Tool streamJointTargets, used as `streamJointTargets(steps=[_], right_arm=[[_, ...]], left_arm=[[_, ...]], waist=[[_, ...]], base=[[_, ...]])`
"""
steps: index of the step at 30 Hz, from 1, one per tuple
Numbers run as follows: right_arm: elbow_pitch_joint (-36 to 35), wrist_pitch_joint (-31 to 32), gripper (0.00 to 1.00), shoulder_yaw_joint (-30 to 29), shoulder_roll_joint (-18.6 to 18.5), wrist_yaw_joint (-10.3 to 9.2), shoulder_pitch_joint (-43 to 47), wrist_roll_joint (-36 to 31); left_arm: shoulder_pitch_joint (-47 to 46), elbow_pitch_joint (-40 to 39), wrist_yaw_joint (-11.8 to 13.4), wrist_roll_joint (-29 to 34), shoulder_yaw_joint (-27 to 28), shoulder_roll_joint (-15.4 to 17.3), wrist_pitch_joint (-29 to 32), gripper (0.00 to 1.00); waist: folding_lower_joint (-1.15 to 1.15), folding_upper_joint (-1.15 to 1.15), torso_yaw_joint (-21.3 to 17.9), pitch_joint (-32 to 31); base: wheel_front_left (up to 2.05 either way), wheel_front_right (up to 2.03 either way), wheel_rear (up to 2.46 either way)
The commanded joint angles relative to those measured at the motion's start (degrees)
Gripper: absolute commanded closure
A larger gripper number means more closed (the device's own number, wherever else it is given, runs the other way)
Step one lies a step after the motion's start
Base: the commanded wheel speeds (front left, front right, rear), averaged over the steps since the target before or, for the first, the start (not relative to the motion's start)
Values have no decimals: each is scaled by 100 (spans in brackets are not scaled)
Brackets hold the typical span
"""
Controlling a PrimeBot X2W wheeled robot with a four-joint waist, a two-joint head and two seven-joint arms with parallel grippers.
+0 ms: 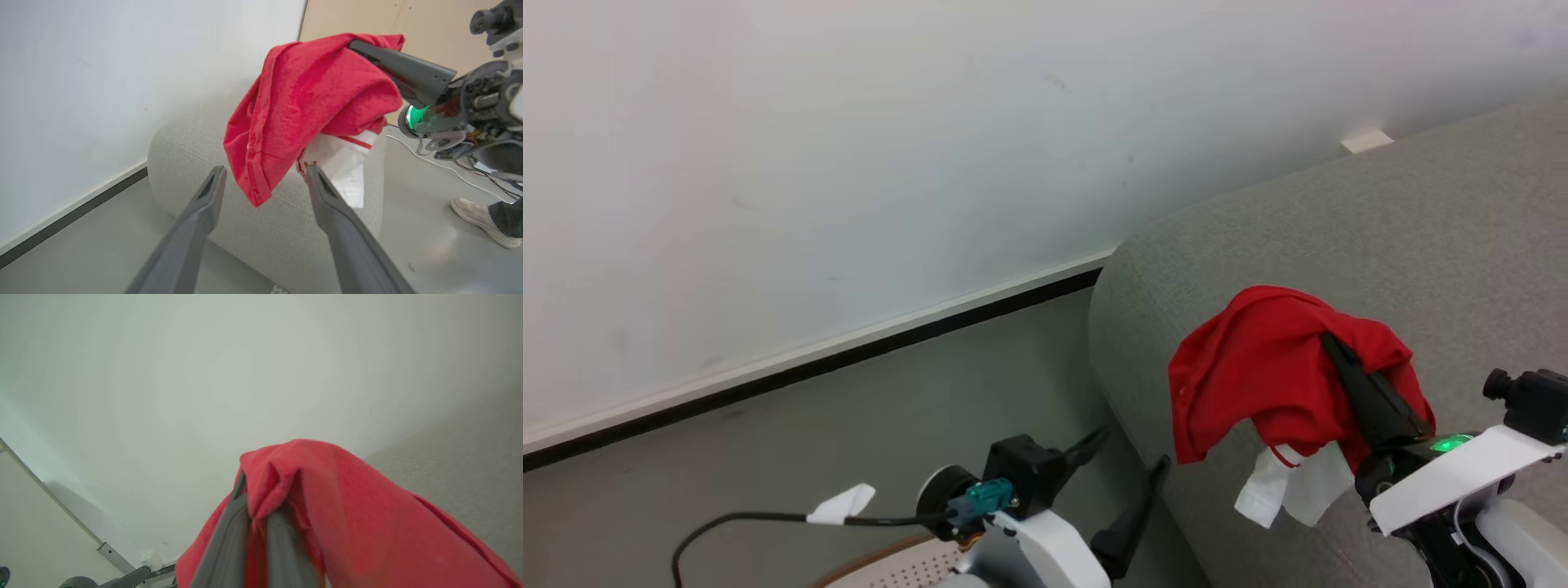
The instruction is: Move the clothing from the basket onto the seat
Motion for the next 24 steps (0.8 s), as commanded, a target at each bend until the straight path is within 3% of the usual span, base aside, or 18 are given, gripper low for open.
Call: streamJointTargets(steps=[1,9,16,24], right_arm=[[-31,-16,100,-58,-35,-12,85,-34],[20,-16,100,-703,-157,-12,202,-305],[582,-16,100,-2037,72,-12,-481,-673],[1896,-17,100,-3284,12,-12,-1891,-1382]], left_arm=[[6,-46,-20,68,-23,26,17,0],[-292,-360,-40,232,-190,46,237,0],[-882,-590,-283,409,-247,146,475,0],[-1569,-769,-502,572,-199,189,532,0]], waist=[[0,0,-197,135],[0,0,-148,667],[0,0,400,1690],[0,0,1113,2936]], base=[[0,0,0],[0,0,0],[0,0,0],[0,0,0]])
